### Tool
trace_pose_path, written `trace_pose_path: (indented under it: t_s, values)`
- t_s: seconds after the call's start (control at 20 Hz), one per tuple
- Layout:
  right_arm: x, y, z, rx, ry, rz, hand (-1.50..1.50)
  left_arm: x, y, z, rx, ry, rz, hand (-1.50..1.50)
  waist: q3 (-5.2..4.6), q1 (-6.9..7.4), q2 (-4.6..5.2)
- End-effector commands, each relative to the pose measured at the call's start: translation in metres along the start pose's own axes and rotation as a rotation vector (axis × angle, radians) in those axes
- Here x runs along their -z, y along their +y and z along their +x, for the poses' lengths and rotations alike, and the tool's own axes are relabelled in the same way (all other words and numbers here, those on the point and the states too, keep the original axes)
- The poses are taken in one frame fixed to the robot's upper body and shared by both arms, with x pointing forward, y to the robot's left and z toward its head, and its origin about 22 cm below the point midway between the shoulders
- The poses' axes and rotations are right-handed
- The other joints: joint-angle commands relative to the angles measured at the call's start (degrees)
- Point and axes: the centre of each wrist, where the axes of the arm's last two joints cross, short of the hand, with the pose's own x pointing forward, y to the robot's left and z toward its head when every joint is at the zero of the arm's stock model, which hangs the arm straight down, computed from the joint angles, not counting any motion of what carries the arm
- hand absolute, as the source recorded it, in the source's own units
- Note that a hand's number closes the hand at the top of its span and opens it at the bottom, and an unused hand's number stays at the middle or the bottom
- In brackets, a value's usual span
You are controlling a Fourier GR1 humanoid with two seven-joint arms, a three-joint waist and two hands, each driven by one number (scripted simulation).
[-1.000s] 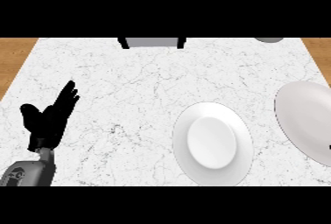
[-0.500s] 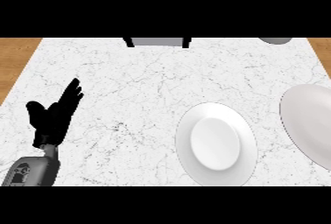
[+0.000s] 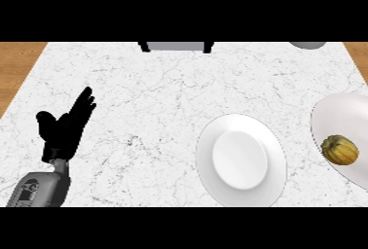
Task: Pick the squash from the plate and place it in the plate
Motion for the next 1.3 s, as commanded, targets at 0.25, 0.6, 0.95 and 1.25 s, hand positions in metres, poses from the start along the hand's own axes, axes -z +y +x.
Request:
trace_pose_path:
  t_s: [0.25, 0.6, 0.95, 1.25]
  values:
    - [0.025, -0.016, 0.012, 0.331, -0.368, -0.137, -1.50, -0.006, 0.012, -0.007, -0.001, 0.022, 0.027, 0.00, -0.15, -1.60, -0.74]
    - [-0.002, -0.036, 0.001, 0.599, -0.164, -0.073, -1.50, -0.001, 0.009, -0.004, -0.004, 0.017, 0.046, 0.00, -0.15, -2.07, -0.43]
    - [-0.015, -0.057, 0.001, 0.709, -0.132, 0.025, -1.50, -0.005, 0.012, -0.006, -0.015, 0.013, 0.032, 0.00, 0.00, -1.17, -0.20]
    - [-0.022, -0.072, 0.002, 0.695, -0.153, -0.032, -1.50, -0.006, 0.007, 0.013, 0.007, -0.010, 0.000, 0.00, 0.21, -0.12, -0.15]
